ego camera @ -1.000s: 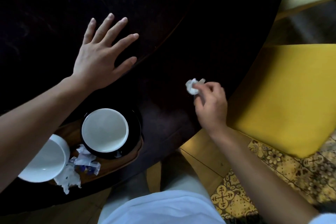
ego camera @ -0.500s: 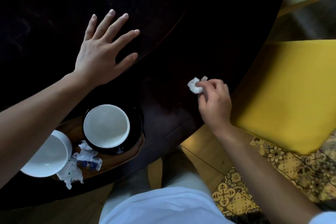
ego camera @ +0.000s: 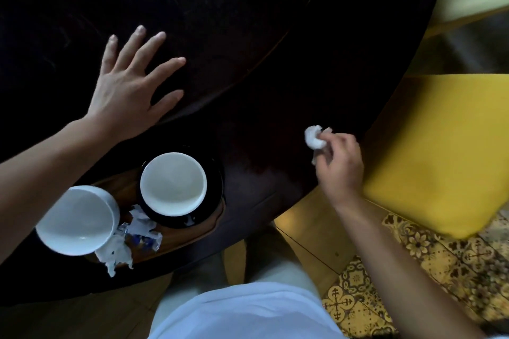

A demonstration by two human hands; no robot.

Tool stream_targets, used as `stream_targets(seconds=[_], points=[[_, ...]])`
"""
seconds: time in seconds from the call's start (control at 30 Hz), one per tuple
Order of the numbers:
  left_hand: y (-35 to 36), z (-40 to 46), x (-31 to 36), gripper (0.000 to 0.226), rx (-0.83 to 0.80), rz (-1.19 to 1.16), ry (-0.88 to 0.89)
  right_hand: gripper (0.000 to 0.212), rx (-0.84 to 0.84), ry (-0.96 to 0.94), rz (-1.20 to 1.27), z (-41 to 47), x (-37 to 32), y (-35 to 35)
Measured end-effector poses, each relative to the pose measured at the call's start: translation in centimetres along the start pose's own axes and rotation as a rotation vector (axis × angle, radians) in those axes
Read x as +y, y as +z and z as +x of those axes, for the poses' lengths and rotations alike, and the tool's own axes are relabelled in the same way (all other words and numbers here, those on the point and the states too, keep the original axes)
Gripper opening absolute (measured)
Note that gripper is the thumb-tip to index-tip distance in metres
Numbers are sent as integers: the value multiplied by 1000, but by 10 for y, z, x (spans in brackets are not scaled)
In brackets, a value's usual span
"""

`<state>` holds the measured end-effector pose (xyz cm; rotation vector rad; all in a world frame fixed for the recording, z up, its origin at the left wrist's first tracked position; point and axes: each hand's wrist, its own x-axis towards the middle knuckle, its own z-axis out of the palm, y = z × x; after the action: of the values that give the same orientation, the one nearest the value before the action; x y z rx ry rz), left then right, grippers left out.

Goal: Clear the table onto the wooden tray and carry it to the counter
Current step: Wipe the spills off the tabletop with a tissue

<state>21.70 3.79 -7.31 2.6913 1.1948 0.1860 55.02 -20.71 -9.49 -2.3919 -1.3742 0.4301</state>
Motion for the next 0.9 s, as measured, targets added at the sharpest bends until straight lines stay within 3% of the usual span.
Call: stream_targets(seconds=[0.1, 0.2, 0.37, 0.5, 0.63, 0.77, 0.9], points=[[3, -24, -12, 62, -15, 9, -58, 41, -142, -112, 29, -34, -36, 18], [5, -28, -13, 61, 6, -9, -74, 35, -257, -222, 76, -57, -66, 28], [5, -29, -17, 62, 1, -31, -61, 34, -170, -227, 9, -20, -87, 35], [-3, -32, -24, 65, -31, -57, -22, 28, -215, -295, -84, -38, -83, 31], [-22, -53, -52, 67, -29, -5, -31, 27, -217, -139, -5, -71, -73, 20], [-37, -88, -96, 69, -53, 23, -136, 25, -48, 20, 201, -97, -104, 7], [-41, -122, -127, 66, -24, 5, -203, 32, -16, 1, 247, -144, -147, 10]])
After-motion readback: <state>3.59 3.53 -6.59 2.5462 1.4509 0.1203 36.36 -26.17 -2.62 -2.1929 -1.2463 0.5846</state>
